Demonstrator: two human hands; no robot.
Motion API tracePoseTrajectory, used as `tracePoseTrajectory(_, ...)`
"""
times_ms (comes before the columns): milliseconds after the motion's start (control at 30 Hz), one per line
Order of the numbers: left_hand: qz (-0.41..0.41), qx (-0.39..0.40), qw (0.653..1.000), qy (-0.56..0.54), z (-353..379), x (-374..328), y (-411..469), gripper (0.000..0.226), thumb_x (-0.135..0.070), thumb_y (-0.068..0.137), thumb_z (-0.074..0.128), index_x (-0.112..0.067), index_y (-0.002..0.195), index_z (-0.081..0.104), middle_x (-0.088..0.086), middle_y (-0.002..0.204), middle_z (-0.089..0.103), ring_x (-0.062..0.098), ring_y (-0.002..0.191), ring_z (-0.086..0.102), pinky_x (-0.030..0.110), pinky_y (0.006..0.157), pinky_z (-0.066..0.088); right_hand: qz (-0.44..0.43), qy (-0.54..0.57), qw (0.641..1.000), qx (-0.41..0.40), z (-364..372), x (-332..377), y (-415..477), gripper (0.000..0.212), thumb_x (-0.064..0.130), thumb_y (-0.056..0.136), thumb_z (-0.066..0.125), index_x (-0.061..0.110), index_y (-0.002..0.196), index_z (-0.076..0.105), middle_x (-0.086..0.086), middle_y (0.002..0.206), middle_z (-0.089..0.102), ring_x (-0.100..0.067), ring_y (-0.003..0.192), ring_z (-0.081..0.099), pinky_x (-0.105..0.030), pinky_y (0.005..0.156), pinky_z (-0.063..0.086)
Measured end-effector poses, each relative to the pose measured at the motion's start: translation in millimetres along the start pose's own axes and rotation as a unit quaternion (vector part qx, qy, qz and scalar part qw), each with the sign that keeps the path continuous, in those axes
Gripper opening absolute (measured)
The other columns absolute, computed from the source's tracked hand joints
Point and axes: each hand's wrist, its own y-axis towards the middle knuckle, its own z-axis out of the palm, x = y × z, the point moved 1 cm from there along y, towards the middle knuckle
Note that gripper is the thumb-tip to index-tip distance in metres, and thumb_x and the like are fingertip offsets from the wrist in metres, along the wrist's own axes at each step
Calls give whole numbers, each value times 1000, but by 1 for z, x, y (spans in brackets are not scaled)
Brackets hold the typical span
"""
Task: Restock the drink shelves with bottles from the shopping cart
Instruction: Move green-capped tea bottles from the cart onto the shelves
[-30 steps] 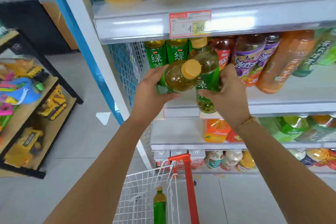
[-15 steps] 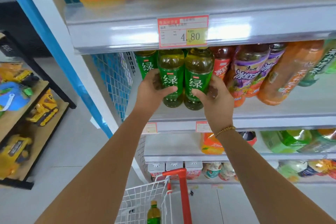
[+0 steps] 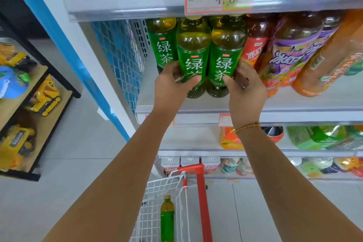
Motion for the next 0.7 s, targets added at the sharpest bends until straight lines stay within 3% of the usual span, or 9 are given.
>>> tracePoseTrajectory(100,16,-26,1000,-3,-13,4,-33,39,-21,81,71,-12,117,58,-3,110,66,3,101,60,16,83,52,-48,-57,997,-14,-5,-2,-27,38,5,85,60,7,123,58,-5,115,62,-11,98,59,-25,90,51)
tracePoseTrajectory(167,20,-88,996,-22,-29,13,-72,9,-22,86,65,-19,95,61,-6,87,66,1,83,62,15,72,52,-90,-75,992,39,-5,-4,-69,21,9,85,62,8,106,64,-6,99,63,-16,87,61,-25,79,53)
tracePoseTrajectory(233,-21,-133,991,-14,-44,40,-116,21,-25,90,60,-19,70,55,-1,61,59,9,58,57,19,59,49,-94,-140,972,163,-2,-22,-116,5,13,82,66,9,86,64,-3,84,61,-18,74,61,-27,68,51)
tracePoseTrajectory(333,-147,-99,984,34,-53,111,-181,38,-28,92,56,-8,60,51,7,49,52,10,44,47,16,48,40,60,-254,920,290,-10,-89,-173,18,20,81,69,6,90,62,-4,89,57,-25,87,59,-36,80,48)
tracePoseTrajectory(433,-324,-36,941,94,-48,213,-239,43,-32,91,57,-10,54,49,6,50,55,20,49,54,24,51,42,243,-318,843,360,-25,-140,-217,41,35,86,63,2,110,58,-14,109,60,-28,103,55,-28,84,40)
tracePoseTrajectory(533,-461,75,874,133,-32,307,-291,29,-31,86,63,-13,65,57,3,61,61,27,66,64,31,65,50,259,-266,862,344,-24,-156,-244,23,33,92,54,12,88,60,-3,78,62,-21,73,58,-10,58,38)
tracePoseTrajectory(600,-510,124,840,137,-18,348,-314,18,-23,83,68,-14,73,55,3,71,59,22,71,59,29,68,46,239,-238,888,313,-22,-161,-250,22,32,93,53,14,86,62,5,64,56,-11,59,55,-7,54,38)
tracePoseTrajectory(633,-522,140,830,135,-11,365,-321,19,-21,82,69,-15,74,53,4,75,57,19,70,55,27,67,42,242,-213,897,304,-22,-166,-252,21,32,93,54,15,87,64,5,63,59,-9,59,58,-9,55,40)
tracePoseTrajectory(700,-530,167,816,160,1,393,-328,20,-27,82,70,-12,91,60,6,89,59,18,77,54,25,71,38,245,-158,910,296,-25,-175,-255,19,37,90,56,22,85,66,-5,67,65,-23,65,65,-33,64,53)
